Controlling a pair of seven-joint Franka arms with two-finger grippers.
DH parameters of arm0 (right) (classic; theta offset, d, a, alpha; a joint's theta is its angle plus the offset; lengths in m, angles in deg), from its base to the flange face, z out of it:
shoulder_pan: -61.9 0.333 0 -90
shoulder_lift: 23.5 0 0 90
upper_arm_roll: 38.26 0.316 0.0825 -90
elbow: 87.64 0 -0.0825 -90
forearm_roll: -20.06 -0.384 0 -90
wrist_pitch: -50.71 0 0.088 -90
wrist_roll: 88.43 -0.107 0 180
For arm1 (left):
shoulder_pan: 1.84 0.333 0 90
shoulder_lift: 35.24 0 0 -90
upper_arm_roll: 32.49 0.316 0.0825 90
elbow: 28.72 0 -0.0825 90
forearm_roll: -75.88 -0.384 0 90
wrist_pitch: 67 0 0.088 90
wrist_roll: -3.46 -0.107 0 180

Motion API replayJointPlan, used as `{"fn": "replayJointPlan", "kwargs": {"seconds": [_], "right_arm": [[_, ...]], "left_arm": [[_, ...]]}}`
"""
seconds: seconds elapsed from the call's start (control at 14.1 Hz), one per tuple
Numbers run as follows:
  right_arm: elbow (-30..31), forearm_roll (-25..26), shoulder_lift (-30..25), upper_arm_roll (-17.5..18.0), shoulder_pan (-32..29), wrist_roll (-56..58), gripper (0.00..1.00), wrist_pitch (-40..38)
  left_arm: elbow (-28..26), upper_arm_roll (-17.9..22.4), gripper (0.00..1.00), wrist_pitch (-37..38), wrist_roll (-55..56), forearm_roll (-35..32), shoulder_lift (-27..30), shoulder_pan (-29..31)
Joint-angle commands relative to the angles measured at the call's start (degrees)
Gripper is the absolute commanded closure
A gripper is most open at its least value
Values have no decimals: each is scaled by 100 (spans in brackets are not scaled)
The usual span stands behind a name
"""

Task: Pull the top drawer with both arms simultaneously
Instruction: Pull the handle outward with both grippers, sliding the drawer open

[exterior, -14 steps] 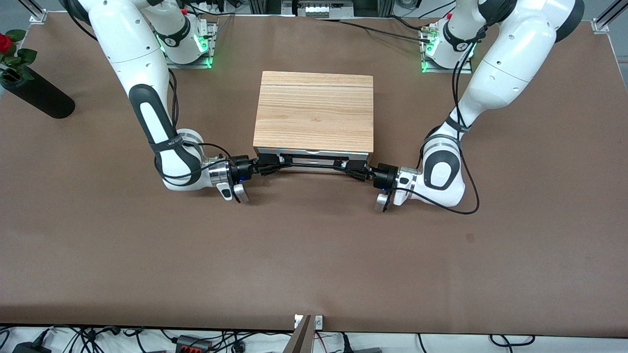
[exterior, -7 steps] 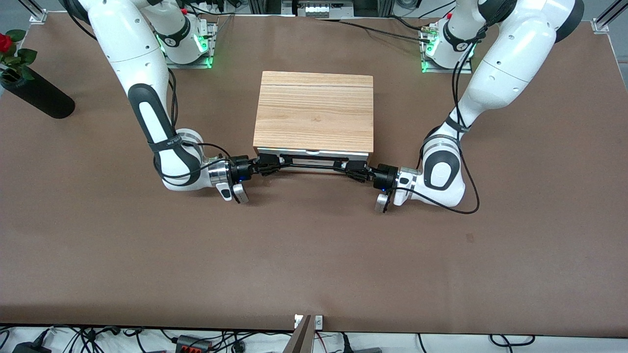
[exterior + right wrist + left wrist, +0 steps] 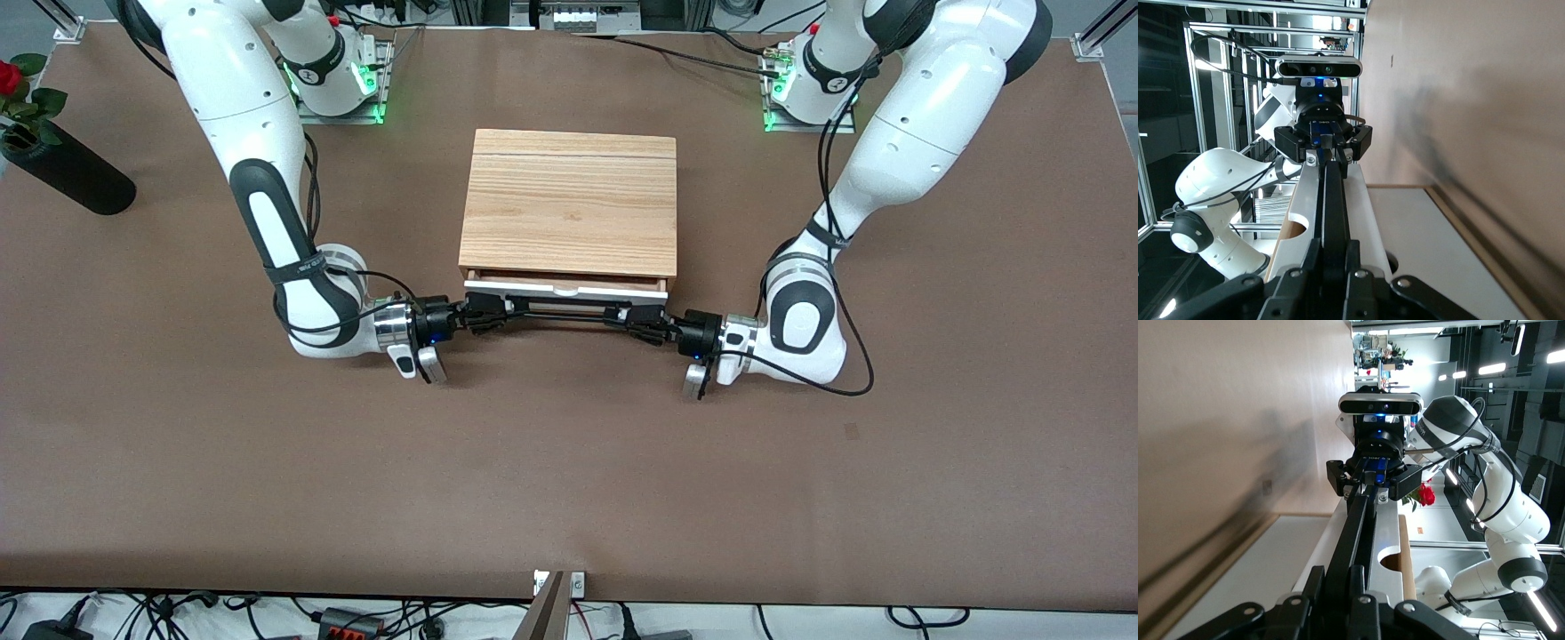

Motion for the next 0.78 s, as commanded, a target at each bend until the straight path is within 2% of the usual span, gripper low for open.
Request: {"fn": "replayJointPlan", "kwargs": {"seconds": [0.0, 0.43, 0.5, 0.57, 0.64, 0.71], "right_arm": [[-761, -46, 641, -26, -69, 20, 82, 120], [-1062, -37, 827, -26, -148, 20, 81, 340], [-1062, -46, 827, -26, -148, 20, 76, 331], [-1053, -55, 818, -26, -148, 20, 61, 331], [-1044, -55, 818, -26, -157, 37, 1, 340], [-1018, -72, 792, -18, -148, 115, 0, 340]], "left_arm": [[419, -55, 85, -263, 84, 105, -222, -7], [779, -55, 85, -589, 94, 79, -363, -42], [779, -55, 85, -589, 76, 79, -363, -42], [779, -55, 85, -589, 67, 79, -372, -42], [779, -55, 85, -598, 67, 79, -380, -42], [779, -55, 85, -598, 67, 79, -380, -42]]}}
